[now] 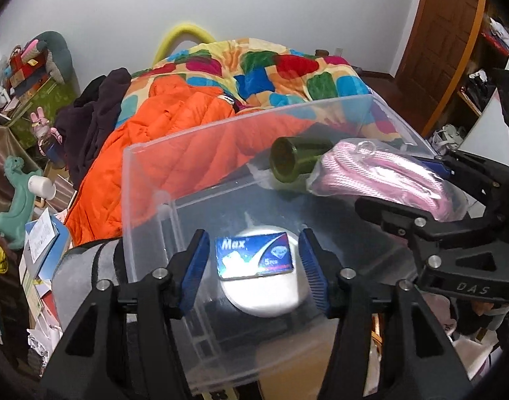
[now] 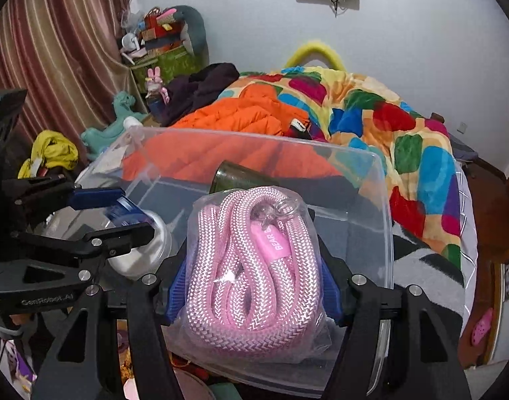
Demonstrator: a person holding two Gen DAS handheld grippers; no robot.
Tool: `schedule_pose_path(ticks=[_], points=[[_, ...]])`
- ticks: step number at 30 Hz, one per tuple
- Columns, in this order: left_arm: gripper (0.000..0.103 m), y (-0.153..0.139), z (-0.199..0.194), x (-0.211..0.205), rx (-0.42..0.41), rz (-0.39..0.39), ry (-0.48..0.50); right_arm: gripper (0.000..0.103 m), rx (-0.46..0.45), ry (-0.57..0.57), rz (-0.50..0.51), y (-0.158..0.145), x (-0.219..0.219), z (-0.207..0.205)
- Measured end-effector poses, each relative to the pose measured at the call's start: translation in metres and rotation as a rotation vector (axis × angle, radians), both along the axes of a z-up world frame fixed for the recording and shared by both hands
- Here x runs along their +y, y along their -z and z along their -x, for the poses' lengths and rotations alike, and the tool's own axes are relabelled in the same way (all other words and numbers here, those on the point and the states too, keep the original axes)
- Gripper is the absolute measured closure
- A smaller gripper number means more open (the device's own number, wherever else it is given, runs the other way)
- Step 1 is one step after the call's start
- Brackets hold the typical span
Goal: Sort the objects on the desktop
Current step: 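Drop the Max pack into the clear box while right tool drops the pink rope bag in, then grasp the small green-white block with left tool while right tool grasps the white pouch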
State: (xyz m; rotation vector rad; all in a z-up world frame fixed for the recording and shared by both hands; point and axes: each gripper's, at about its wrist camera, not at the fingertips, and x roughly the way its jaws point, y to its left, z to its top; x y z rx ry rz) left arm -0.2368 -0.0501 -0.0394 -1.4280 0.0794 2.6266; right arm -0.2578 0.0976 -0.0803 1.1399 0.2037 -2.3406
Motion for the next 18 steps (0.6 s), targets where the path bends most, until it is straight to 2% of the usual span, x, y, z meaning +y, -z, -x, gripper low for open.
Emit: schedule_pose_path(ticks=[5, 7, 10, 12, 15, 18], points=[[0.039, -0.01, -0.007, -0.001, 0.022, -0.002, -0.001, 0.041, 0.025, -0.008, 0.016, -0.01, 0.004, -0.009], [0.031, -0.015, -0.01, -0.002, 0.034, 0.0, -0.012, 0.041, 0.033, -0.016, 0.03, -0.015, 0.005, -0.013], [0.027, -0.025, -0.018, -0.005, 0.063, 0.004, -0.033, 0.039, 0.052, -0.034, 0.04, -0.026, 0.008, -0.023], [0.027, -0.029, -0.024, -0.007, 0.069, 0.004, -0.033, 0.031, 0.08, -0.039, 0.042, -0.034, 0.01, -0.031], [0.02, -0.035, -0.035, -0.009, 0.079, 0.005, -0.039, 0.02, 0.114, -0.039, 0.055, -0.044, 0.013, -0.044], [0.02, -0.038, -0.049, -0.01, 0.098, 0.014, -0.036, 0.019, 0.124, -0.047, 0.087, -0.053, 0.017, -0.057]])
